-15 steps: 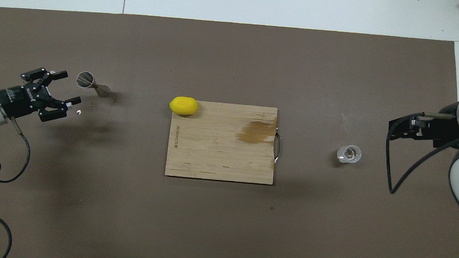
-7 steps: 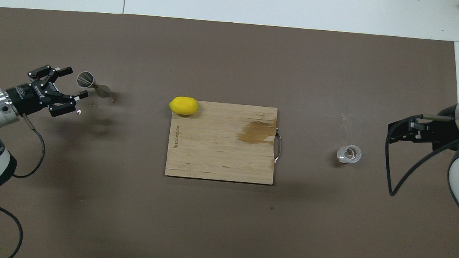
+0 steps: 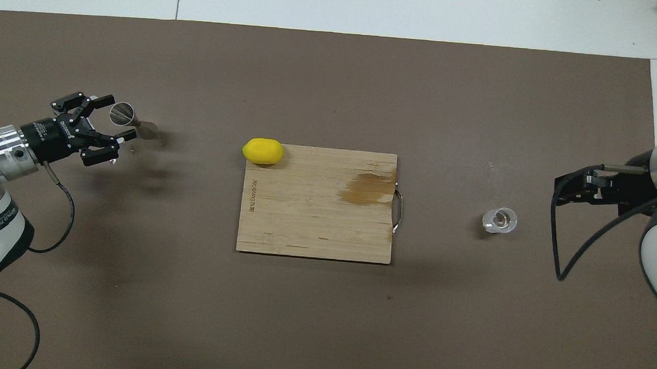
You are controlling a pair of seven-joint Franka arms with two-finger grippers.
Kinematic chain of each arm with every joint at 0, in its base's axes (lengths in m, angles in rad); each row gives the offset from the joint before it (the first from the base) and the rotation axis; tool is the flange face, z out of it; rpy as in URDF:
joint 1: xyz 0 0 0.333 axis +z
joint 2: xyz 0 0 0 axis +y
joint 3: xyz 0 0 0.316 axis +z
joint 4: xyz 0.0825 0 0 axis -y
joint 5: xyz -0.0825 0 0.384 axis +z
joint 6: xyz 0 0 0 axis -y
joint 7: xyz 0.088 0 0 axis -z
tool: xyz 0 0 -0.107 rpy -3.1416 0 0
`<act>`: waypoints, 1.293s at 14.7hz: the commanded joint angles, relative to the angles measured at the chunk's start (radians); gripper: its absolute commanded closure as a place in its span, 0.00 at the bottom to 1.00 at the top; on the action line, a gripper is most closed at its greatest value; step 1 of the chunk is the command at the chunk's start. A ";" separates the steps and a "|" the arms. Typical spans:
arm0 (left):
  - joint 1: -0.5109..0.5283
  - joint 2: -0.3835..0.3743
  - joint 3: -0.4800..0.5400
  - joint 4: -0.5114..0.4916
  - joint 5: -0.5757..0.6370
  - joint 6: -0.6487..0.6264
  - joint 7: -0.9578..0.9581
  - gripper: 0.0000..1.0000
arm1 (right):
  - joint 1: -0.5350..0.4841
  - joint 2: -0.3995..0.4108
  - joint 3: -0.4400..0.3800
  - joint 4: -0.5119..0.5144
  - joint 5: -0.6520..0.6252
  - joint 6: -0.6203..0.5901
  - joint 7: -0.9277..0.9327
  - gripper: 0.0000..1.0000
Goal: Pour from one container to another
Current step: 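Close the left gripper around the small metal cup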
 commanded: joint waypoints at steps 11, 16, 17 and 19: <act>-0.003 0.003 0.010 -0.017 -0.028 0.030 0.029 0.13 | -0.010 -0.025 0.005 -0.032 0.002 -0.001 0.010 0.00; -0.005 0.001 0.010 -0.017 -0.029 0.030 0.029 0.48 | -0.008 -0.026 0.005 -0.032 0.003 -0.003 0.008 0.00; -0.005 0.001 0.010 -0.017 -0.029 0.030 0.031 0.66 | -0.010 -0.026 0.005 -0.032 0.002 -0.004 0.008 0.00; -0.003 0.001 0.010 -0.017 -0.031 0.030 0.031 1.00 | -0.008 -0.026 0.005 -0.032 0.003 -0.004 0.008 0.00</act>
